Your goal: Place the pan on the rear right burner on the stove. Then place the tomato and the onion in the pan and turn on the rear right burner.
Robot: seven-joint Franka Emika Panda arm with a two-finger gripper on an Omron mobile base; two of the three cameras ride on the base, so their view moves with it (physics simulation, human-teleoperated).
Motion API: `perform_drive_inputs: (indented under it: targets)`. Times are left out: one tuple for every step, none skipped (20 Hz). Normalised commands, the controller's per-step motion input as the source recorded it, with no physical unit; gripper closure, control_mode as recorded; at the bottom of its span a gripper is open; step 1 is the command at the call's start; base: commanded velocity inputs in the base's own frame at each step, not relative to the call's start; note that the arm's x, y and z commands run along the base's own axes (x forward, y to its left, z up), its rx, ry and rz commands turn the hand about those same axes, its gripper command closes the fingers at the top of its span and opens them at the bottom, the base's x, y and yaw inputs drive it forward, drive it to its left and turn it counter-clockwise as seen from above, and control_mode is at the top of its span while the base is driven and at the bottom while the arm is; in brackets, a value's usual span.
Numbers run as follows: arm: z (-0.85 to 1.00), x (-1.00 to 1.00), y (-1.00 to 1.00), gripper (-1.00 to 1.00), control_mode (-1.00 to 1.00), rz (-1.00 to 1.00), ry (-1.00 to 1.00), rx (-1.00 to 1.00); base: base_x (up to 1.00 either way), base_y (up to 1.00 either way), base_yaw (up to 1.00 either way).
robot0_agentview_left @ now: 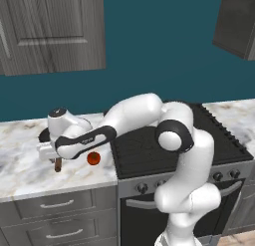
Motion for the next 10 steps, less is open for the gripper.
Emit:
perform_drive_inputs:
  targets:
    - [-0.18,0.21,0.13,-1.00,-1.00,0.00,0.00,-0.02,0.00,0.00,0.00]
    - [-0.18,0.21,0.11,-1.00,-1.00,0.00,0.00,-0.02,0.00,0.00,0.00]
    - [-0.16,0.22,0.11,-1.00,-1.00,0.00,0.00,-0.02,0.00,0.00,0.00]
    - [-0.17,0.21,0.11,-1.00,-1.00,0.00,0.00,-0.02,0.00,0.00,0.00]
    - [-0.16,0.21,0.14,-1.00,-1.00,0.00,0.00,-0.02,0.00,0.00,0.00]
    - [-0.16,0.24,0.14,-1.00,-1.00,0.00,0.00,-0.01,0.00,0.00,0.00]
    - [-0.15,0.25,0.14,-1.00,-1.00,0.00,0.00,-0.01,0.00,0.00,0.00]
    - [-0.14,0.26,0.11,-1.00,-1.00,0.00,0.00,-0.02,0.00,0.00,0.00]
    - [-0.16,0.26,0.11,-1.00,-1.00,0.00,0.00,-0.01,0.00,0.00,0.00]
    - [-0.16,0.24,0.07,-1.00,-1.00,0.00,0.00,-0.02,0.00,0.00,0.00]
